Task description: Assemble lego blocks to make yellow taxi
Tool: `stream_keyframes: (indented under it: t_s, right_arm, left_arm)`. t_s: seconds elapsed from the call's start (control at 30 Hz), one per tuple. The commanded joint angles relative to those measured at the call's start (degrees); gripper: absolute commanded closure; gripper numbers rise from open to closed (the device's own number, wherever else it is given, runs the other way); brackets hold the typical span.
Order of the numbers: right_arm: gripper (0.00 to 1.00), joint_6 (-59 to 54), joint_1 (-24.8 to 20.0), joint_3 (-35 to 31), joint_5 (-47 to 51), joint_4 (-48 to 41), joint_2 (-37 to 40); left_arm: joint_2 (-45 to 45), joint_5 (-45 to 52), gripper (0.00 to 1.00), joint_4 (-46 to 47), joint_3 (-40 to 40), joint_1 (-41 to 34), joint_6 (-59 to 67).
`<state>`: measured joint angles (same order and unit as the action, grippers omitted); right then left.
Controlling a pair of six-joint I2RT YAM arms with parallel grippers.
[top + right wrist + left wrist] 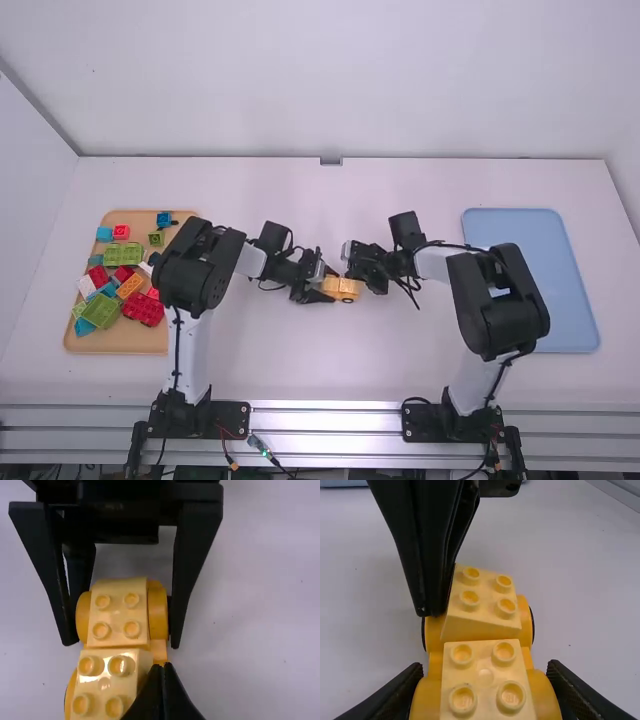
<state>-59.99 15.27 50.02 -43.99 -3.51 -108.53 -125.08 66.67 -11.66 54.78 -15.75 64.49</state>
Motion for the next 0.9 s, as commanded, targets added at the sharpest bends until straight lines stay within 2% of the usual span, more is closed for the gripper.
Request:
stream_keyframes:
  t_s: [0.0,0.23,0.27,0.3,0.4,0.57,0.87]
  right_arm:
    - [1.0,0.15,-0.94,-0.59,-3.15,1.05,0.07]
    - [1.0,4.48,-3.54,-0.5,-9.97,11.98,0.09]
    - [0.91,6.32,-3.89,-0.48,-10.23,13.46,0.09]
    - [0.74,7.48,-4.11,-0.48,-10.27,13.84,0.09]
    - [0.5,5.81,-3.93,-0.52,-11.23,10.6,0.11]
    - [0.45,-2.75,-4.04,-0.55,-13.55,2.62,0.31]
    - [0.44,-3.5,-4.28,-0.55,-12.9,1.42,1.2]
  left_arm:
    - [-1.25,-4.39,0.55,0.26,-0.68,0.0,0.9]
    - [-1.25,-4.39,0.55,0.26,-0.68,0.0,0.92]
    - [-1.25,-4.37,0.55,0.22,-0.68,0.0,0.92]
    - [-1.25,-4.42,0.55,0.26,-0.66,0.0,0.92]
    - [-1.25,-4.46,0.55,0.13,-0.68,0.0,0.92]
    - [-1.25,-4.81,0.56,-1.31,-0.68,0.0,-0.11]
    - [-1.25,-9.31,0.6,-7.96,-0.68,-0.07,-7.89]
